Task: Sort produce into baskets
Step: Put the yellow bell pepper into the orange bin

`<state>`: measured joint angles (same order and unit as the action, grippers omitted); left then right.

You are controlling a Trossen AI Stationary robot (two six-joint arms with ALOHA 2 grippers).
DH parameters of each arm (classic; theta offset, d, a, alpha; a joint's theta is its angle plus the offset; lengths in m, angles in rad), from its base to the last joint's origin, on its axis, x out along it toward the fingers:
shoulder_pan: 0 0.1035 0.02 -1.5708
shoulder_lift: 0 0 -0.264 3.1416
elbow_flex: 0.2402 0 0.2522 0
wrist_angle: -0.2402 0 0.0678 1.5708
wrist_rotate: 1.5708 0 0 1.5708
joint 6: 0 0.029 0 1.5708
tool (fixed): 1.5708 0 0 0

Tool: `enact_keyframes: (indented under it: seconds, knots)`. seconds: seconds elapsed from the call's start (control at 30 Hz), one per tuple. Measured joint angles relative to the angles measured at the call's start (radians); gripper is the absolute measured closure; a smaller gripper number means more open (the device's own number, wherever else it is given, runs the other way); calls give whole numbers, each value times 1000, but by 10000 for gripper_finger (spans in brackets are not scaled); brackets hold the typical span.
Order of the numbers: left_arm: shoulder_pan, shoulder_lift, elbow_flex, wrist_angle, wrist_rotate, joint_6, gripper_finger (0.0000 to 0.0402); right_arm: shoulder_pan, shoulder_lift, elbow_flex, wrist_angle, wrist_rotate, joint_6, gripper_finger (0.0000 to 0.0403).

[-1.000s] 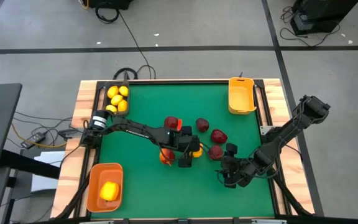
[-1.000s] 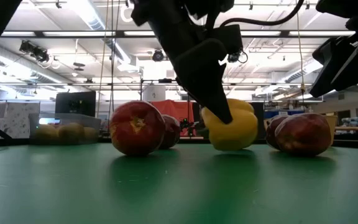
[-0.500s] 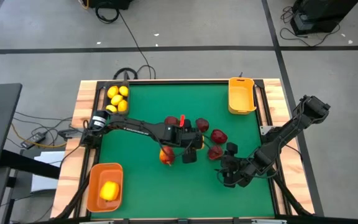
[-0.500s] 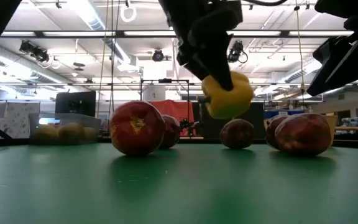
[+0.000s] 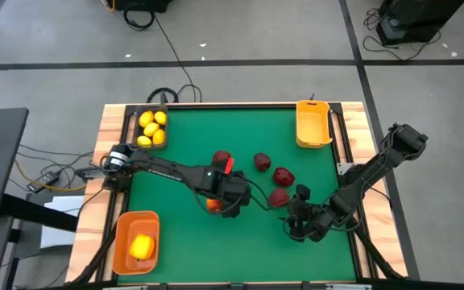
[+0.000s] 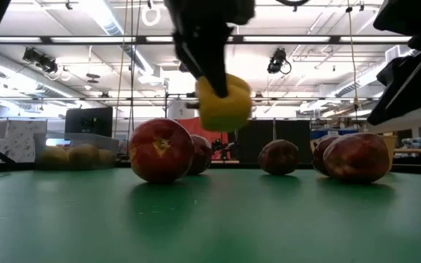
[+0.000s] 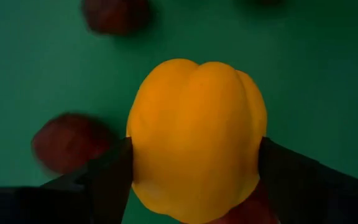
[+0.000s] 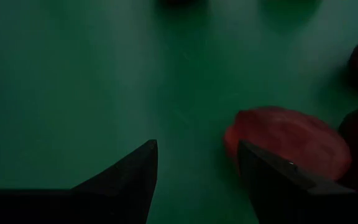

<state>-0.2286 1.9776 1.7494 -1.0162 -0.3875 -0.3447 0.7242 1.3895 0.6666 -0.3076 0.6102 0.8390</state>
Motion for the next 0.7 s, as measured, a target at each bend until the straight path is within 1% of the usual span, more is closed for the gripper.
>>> enact_keyframes:
  seconds: [0.07,0.2,0.33,0.43,0.6,0.7]
  knots:
    - [-20,-24,-10,-27,-22,-38,89,0,0,0,4,6,-1,172]
    - [-70,-67,-40,-74,-24,-128,89,0,0,0,10,18,0,172]
    - [-128,-103,-52,-165,-40,-228,88,1,0,0,19,20,-1,172]
    - [-177,-107,-53,-252,-49,-319,88,1,0,0,21,21,-6,172]
    - [-271,-105,-54,-389,-48,-493,88,-4,0,0,23,25,-62,172]
    - [-325,-105,-54,-465,-6,-593,88,-17,0,0,23,26,-104,172]
